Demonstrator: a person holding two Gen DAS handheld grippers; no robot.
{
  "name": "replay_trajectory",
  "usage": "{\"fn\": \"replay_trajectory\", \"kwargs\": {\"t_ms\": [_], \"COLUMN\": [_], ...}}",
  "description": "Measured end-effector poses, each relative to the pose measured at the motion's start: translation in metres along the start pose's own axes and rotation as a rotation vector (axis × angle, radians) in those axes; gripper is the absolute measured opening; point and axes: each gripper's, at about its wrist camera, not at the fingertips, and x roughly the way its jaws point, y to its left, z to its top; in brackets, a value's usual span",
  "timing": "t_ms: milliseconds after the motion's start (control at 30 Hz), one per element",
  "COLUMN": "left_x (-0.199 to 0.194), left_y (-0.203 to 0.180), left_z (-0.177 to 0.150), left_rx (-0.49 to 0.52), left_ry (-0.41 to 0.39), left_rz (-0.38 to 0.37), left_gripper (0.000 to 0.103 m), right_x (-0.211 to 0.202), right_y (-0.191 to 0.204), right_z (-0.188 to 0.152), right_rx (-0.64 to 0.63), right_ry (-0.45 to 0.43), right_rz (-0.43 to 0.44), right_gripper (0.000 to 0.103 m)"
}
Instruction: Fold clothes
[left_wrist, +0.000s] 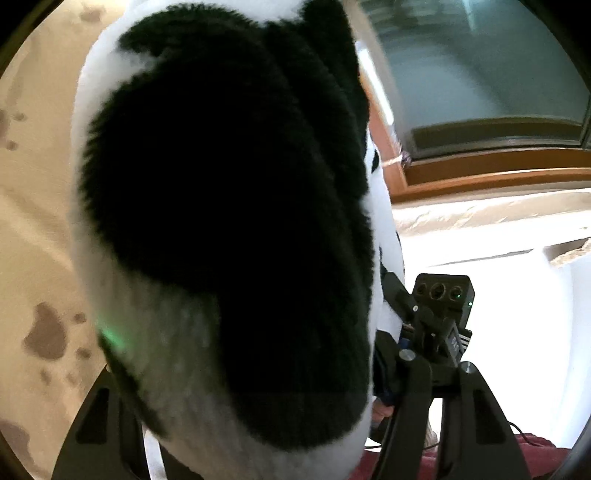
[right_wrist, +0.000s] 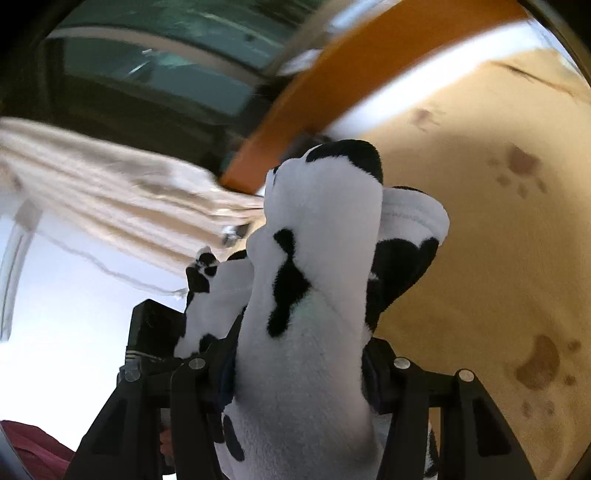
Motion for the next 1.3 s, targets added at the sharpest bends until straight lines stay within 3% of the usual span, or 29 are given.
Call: {"fn": "replay_trajectory", "kwargs": {"t_ms": [167,333,567,867,1033,1167,1233,1300], "left_x": [-0.069,-0.140,-0.245,-0.386,-0.424,-0.419,-0.412,-0.406], "left_y": [-0.005,0.022,0.090,0.166,0.204,0.247,0.266,0.277], "left_z": [-0.019,-0.045,-0.065,-0.057,-0.035,-0.015,-0.010,-0.007], "left_rx": [0.013,-0.046,-0.186,-0.281,-0.316,-0.391,-0.435,-0.456], "left_ry": [-0.147,-0.277,-0.431,-0.617,-0.672,-0.653,-0.646,-0.656], "left_rz": [0.083,0.130,0.152,0.267,0.319,0.370,0.390,0.378], "left_gripper": [0.069,0.069,0.069,0.069,0.069,0.070,0.074,0.087], "right_x": [0.032,0.089,0.204,0.380,0.458,0.503,0.521,0.528], "right_y": [0.049,0.107,0.194,0.304,0.340,0.338,0.331,0.325], "right_z": [-0.005,-0.028,-0.062,-0.107,-0.125,-0.133,-0.138,-0.140], "right_rx": [-0.088,-0.182,-0.286,-0.344,-0.371,-0.420,-0.449,-0.479], "right_ry": [0.063,0.168,0.319,0.470,0.506,0.525,0.529,0.512], "right_rz": [0.104,0.152,0.195,0.303,0.308,0.227,0.168,0.133], "right_gripper": [0.056,0.056,0.056,0.056,0.056,0.056,0.056,0.057]}}
